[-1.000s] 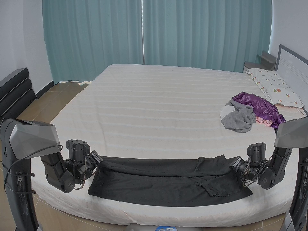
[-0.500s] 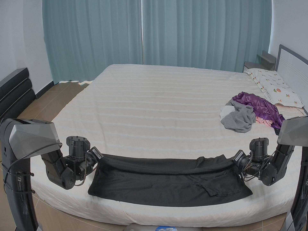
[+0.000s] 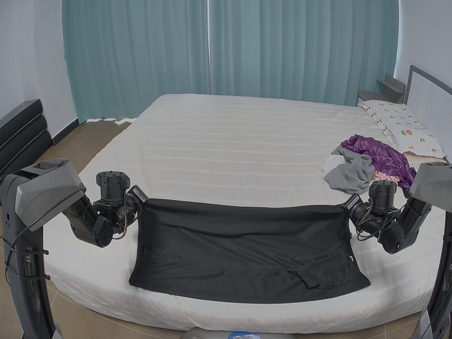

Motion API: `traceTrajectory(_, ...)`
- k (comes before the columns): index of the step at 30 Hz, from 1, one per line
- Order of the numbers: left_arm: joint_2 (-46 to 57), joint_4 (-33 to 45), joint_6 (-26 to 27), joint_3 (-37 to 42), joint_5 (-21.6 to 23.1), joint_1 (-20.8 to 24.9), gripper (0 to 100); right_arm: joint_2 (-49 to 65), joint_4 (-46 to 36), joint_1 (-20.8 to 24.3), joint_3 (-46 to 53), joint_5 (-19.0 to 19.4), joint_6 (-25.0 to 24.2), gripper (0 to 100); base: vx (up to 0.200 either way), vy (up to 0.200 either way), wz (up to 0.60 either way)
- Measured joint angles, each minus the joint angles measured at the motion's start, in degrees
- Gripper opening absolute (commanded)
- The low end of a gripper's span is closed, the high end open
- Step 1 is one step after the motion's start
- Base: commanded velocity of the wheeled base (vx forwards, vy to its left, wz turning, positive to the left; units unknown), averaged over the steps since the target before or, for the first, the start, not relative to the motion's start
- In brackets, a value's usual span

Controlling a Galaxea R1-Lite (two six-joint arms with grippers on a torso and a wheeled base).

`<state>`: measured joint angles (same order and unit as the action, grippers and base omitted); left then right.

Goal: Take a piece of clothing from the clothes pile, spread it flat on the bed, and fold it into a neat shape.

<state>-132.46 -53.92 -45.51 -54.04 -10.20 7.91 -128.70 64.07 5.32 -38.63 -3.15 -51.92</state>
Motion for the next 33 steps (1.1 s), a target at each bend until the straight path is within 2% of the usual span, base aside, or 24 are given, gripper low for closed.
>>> traceTrajectory(7,-2.88,0.27,-0.45,-4.25,0.02,-0.45,0,-1.76,-0.20,-0.80,-3.73,0.06,-0.20,0,0.000,0.000,0.00)
traceTrajectory(17,-4.50,0.22,0.79,-0.87,0.06,-0.63,0,-1.95,0.17,-1.05,1.10,1.38,-0.27,0,0.000,0.000,0.00)
traceTrajectory(25,-3.32,-2.51,7.03,9.25,0.96,-0.63,0,-0.57,1.40,-1.00,9.23,4.60,0.52,0,0.000,0.000,0.00)
traceTrajectory(33,-3.07,-5.64,10.89,17.21,1.32,-0.21,0,-2.29,5.39,-0.72,16.03,6.38,4.82,0,0.000,0.000,0.00)
